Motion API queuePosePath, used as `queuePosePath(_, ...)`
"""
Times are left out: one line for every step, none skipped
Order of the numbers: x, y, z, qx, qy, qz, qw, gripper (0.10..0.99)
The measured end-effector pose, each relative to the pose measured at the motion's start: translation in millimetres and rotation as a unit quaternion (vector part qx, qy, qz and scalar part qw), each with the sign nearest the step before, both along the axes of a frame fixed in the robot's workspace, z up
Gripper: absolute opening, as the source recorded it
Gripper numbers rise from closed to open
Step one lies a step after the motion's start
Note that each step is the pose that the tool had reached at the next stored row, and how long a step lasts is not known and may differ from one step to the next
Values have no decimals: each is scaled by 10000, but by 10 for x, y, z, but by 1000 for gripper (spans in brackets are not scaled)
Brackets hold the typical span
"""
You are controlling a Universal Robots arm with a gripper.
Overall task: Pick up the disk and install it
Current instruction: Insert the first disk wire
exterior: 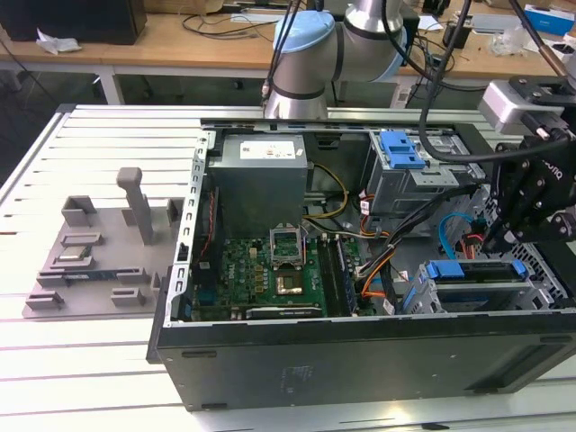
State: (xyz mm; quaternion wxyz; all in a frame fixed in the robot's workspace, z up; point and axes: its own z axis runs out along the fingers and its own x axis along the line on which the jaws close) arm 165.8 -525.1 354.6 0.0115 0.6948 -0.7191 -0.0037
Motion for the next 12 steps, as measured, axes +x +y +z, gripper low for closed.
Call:
queuePosePath(0, -18, 1, -1, 0, 0, 10000, 169)
queuePosePath(0, -40, 1, -1, 0, 0, 10000, 169)
queuePosePath(0, -69, 0, 0, 0, 0, 10000, 169)
queuePosePath(0, -88, 0, 0, 0, 0, 10000, 169)
queuePosePath(0, -110, 0, -1, 0, 0, 10000, 169)
queuePosePath(0, -138, 1, -1, 0, 0, 10000, 169)
queuePosePath(0, -152, 0, -1, 0, 0, 10000, 169)
queuePosePath(2, -159, -4, 0, 0, 0, 10000, 169)
queuePosePath(16, -159, -11, 1, 0, -1, 10000, 169)
queuePosePath(29, -159, -17, 0, 0, 0, 10000, 169)
queuePosePath(39, -159, -30, -1, 0, 0, 10000, 169)
queuePosePath(47, -159, -45, 0, 1, 0, 10000, 169)
